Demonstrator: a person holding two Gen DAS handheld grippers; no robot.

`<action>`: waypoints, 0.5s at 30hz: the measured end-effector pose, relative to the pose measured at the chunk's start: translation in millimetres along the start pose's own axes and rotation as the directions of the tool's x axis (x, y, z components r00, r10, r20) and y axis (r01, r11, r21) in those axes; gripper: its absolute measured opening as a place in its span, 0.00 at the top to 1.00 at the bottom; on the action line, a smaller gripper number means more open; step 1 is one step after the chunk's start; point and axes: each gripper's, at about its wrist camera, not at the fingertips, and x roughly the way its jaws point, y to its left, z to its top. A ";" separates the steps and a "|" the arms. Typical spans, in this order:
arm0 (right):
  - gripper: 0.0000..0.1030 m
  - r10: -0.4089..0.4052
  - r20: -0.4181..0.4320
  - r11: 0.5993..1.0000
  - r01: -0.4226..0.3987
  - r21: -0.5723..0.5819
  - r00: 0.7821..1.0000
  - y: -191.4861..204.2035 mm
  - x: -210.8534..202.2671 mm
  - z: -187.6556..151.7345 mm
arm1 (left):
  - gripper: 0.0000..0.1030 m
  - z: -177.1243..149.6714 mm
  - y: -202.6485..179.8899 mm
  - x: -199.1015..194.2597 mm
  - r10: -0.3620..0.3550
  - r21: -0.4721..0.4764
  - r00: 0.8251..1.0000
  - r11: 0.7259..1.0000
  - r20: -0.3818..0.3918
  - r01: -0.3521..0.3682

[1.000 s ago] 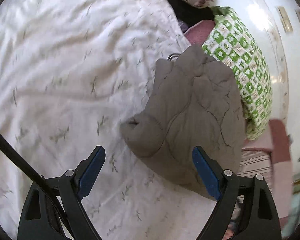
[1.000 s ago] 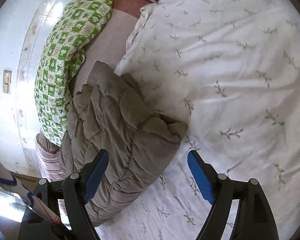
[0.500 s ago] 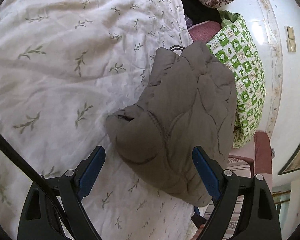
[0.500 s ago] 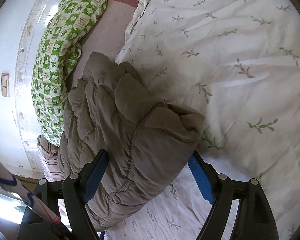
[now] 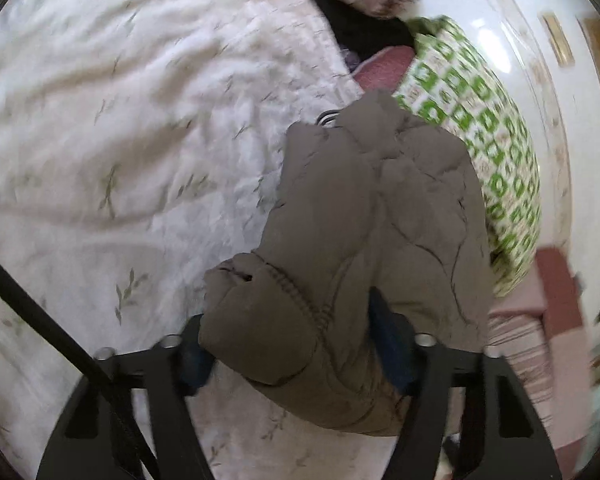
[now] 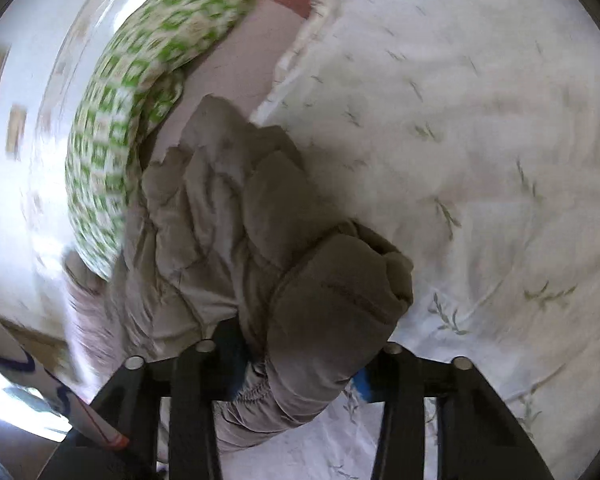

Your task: Fold large clothes

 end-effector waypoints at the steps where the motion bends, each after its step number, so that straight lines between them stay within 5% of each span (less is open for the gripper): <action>1: 0.63 -0.033 0.023 0.998 0.034 -0.058 0.999 11.2 -3.5 -1.8 | 0.48 0.0 -4.1 -1.6 0.017 0.027 1.000 0.999 0.011 -0.018; 6: 0.67 -0.159 0.112 0.943 0.185 -0.279 0.981 50.4 -12.8 -11.7 | 0.56 -6.7 -39.8 -12.4 0.140 0.236 0.982 0.958 0.123 -0.166; 10: 0.69 -0.192 0.196 0.876 0.258 -0.407 0.962 77.5 -24.7 -20.8 | 0.59 -11.0 -57.5 -24.1 0.161 0.327 0.967 0.919 0.196 -0.219; 15: 0.70 -0.176 0.239 0.845 0.271 -0.462 0.955 94.5 -45.9 -27.5 | 0.60 -14.0 -76.5 -46.2 0.150 0.378 0.954 0.894 0.258 -0.242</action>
